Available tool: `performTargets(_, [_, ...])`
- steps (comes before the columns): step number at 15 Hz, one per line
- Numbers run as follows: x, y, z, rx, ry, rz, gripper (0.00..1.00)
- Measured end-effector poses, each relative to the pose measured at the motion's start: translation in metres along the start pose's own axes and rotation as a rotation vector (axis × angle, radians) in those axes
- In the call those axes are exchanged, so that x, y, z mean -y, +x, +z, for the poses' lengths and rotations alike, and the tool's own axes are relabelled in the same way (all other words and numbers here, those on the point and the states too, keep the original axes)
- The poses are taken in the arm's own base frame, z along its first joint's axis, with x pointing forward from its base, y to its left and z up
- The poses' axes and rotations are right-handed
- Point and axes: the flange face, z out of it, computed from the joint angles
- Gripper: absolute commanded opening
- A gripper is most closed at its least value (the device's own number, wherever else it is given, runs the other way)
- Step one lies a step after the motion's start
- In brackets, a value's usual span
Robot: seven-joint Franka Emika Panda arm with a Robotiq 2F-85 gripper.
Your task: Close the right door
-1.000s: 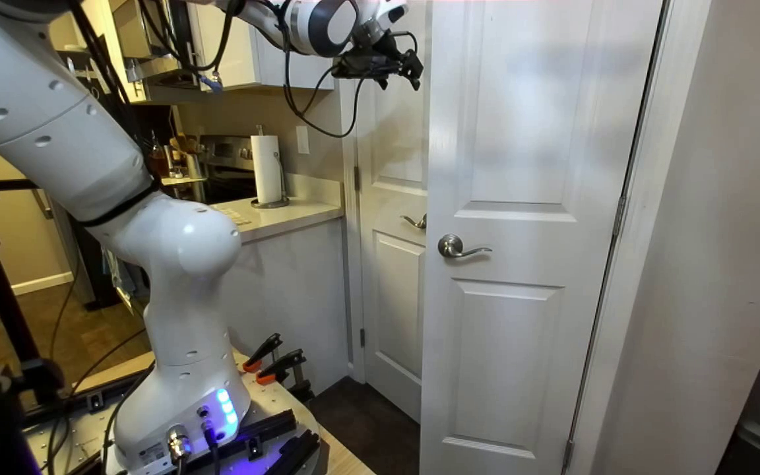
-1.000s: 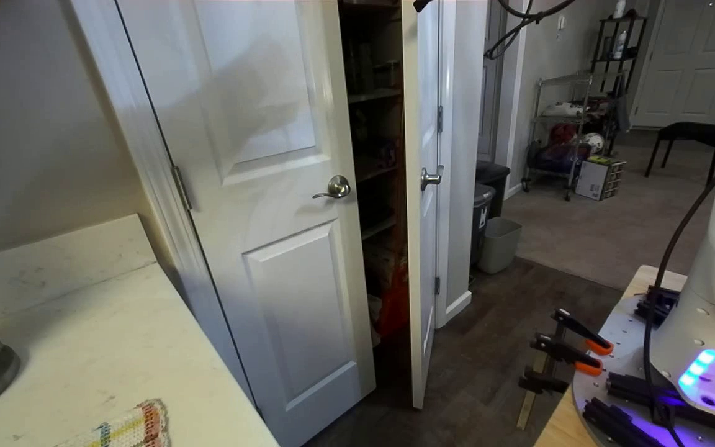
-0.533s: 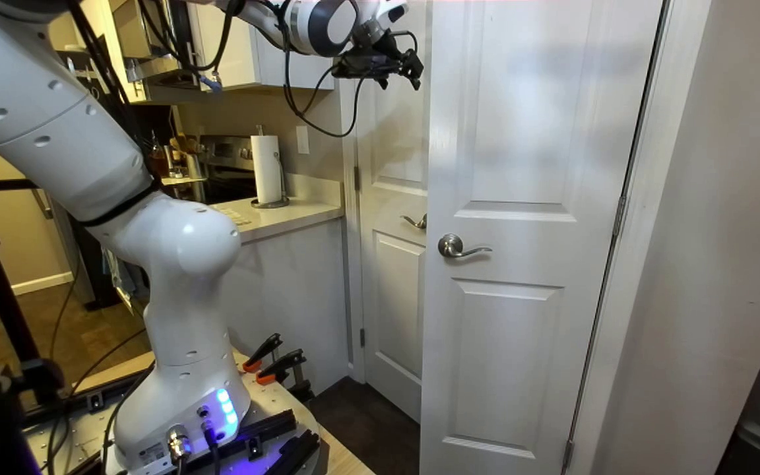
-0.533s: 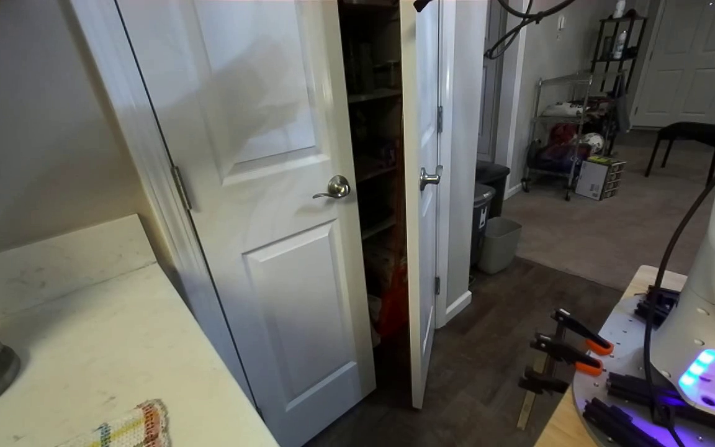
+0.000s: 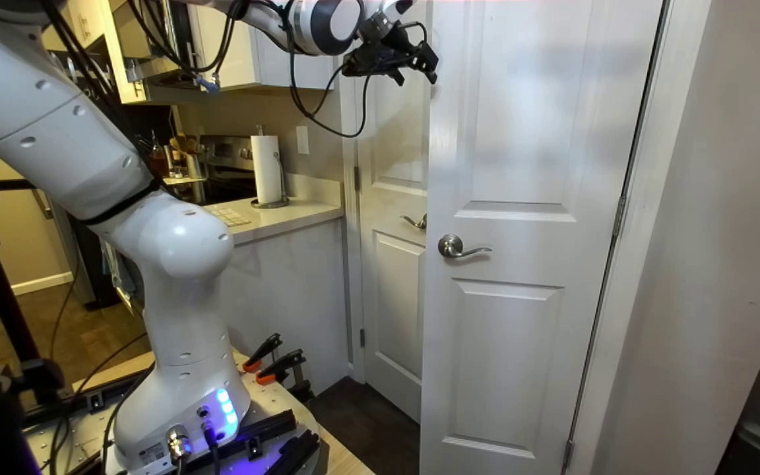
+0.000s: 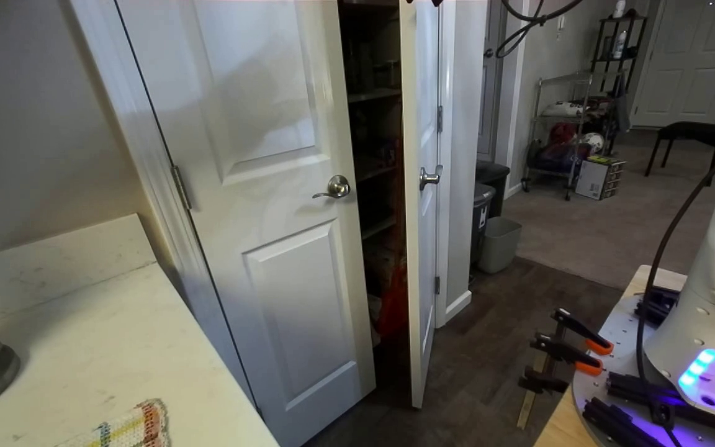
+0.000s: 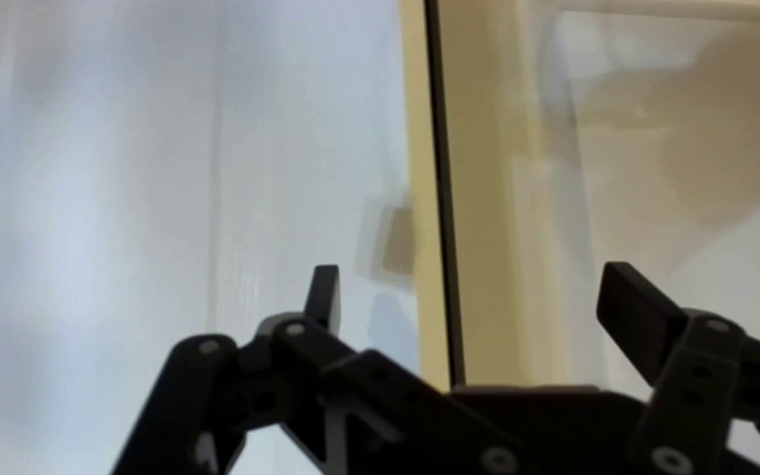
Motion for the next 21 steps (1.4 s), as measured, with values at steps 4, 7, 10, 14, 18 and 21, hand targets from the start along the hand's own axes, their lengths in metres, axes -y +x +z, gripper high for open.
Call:
performTargets(4, [-0.009,0.005,-0.003,-0.056,-0.036,-0.005,1.00])
performTargets(7, [0.005,0.012,0.015,-0.101,-0.018,-0.032,1.00])
performTargets(10, [0.015,0.025,0.042,-0.129,-0.002,-0.068,1.00])
performTargets(14, [0.031,0.051,0.077,-0.150,0.029,-0.126,1.00])
performTargets(18, [0.050,0.074,0.105,-0.171,0.067,-0.169,1.00])
performTargets(21, [0.058,0.089,0.118,-0.195,0.088,-0.182,1.00])
